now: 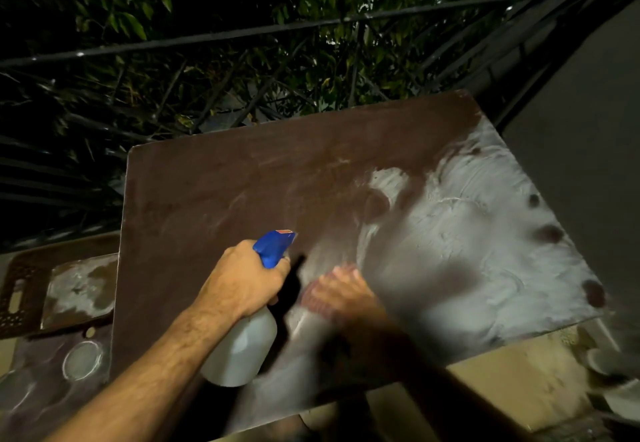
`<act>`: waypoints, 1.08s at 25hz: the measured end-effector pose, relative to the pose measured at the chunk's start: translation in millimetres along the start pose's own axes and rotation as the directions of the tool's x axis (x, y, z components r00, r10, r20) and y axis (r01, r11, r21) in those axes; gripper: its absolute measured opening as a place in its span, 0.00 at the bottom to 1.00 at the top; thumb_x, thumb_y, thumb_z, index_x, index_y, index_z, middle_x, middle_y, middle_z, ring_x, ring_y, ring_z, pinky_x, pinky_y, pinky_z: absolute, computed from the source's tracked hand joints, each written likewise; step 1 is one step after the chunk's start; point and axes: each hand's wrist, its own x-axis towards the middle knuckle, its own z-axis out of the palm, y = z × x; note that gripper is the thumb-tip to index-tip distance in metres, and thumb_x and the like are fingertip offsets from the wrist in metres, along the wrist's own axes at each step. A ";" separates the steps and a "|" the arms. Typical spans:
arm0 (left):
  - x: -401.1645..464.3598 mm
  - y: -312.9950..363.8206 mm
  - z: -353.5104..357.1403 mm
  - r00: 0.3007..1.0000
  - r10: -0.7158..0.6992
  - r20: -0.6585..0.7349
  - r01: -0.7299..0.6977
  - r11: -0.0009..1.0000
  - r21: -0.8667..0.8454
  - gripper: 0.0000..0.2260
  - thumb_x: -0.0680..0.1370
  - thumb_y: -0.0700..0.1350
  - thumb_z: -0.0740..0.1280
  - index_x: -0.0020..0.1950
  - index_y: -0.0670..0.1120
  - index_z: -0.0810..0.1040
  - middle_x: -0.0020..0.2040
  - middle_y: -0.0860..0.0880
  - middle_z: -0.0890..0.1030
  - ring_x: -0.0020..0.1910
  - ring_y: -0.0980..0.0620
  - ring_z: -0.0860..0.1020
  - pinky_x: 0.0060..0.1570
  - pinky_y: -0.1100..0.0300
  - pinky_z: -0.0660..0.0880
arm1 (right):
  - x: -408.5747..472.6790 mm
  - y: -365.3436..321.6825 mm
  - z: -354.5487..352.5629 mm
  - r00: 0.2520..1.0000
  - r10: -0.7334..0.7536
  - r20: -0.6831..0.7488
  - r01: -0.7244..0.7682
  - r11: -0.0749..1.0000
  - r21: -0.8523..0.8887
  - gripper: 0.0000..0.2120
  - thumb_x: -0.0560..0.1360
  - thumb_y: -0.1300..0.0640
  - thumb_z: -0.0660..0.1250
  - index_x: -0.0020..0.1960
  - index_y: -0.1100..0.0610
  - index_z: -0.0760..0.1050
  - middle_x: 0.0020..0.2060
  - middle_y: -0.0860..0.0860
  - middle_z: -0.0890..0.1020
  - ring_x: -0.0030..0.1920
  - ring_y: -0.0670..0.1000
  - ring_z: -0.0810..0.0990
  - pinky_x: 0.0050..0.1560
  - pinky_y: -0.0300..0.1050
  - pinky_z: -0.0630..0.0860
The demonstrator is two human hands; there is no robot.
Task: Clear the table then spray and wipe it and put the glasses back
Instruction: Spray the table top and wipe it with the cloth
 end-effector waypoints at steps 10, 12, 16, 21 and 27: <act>-4.8 2.8 24.2 0.996 0.031 0.080 -0.038 0.996 0.086 0.15 0.73 0.56 0.67 0.37 0.45 0.77 0.31 0.48 0.83 0.31 0.51 0.82 0.30 0.60 0.73 | -25.6 -85.3 -12.5 0.885 0.463 -0.048 -0.436 0.862 0.259 0.25 0.72 0.50 0.58 0.68 0.51 0.73 0.67 0.56 0.74 0.71 0.60 0.64 0.70 0.65 0.62; -4.7 6.7 24.2 0.994 0.046 0.102 -0.053 0.996 0.069 0.14 0.75 0.54 0.67 0.38 0.45 0.78 0.27 0.49 0.84 0.29 0.54 0.82 0.29 0.61 0.70 | -52.8 -117.1 -8.8 0.954 0.288 -0.087 -0.257 0.929 0.265 0.24 0.73 0.50 0.63 0.69 0.52 0.71 0.67 0.54 0.72 0.70 0.60 0.67 0.70 0.64 0.62; -5.8 12.1 21.6 0.993 0.061 0.100 -0.065 0.997 0.042 0.14 0.76 0.53 0.67 0.40 0.44 0.81 0.27 0.51 0.85 0.33 0.54 0.84 0.35 0.60 0.77 | -46.9 -69.2 -15.9 0.978 0.207 0.040 -0.209 0.975 0.073 0.24 0.76 0.45 0.55 0.71 0.48 0.67 0.68 0.53 0.71 0.70 0.61 0.67 0.73 0.62 0.54; -3.9 14.1 23.8 0.997 0.045 0.068 -0.049 0.997 0.058 0.14 0.75 0.53 0.67 0.41 0.43 0.82 0.29 0.49 0.85 0.35 0.51 0.85 0.42 0.54 0.82 | -12.6 38.9 -44.4 0.665 0.743 -0.082 -0.703 0.659 0.267 0.30 0.74 0.62 0.60 0.75 0.49 0.65 0.76 0.52 0.62 0.77 0.58 0.54 0.76 0.57 0.41; 12.1 34.6 29.8 0.999 -0.008 0.037 0.007 1.000 0.010 0.13 0.73 0.54 0.68 0.39 0.44 0.80 0.32 0.47 0.85 0.37 0.47 0.84 0.37 0.58 0.76 | -25.0 -27.3 -25.2 0.938 0.339 -0.072 -0.323 0.930 0.174 0.26 0.70 0.52 0.59 0.68 0.51 0.68 0.65 0.58 0.76 0.68 0.64 0.70 0.64 0.72 0.65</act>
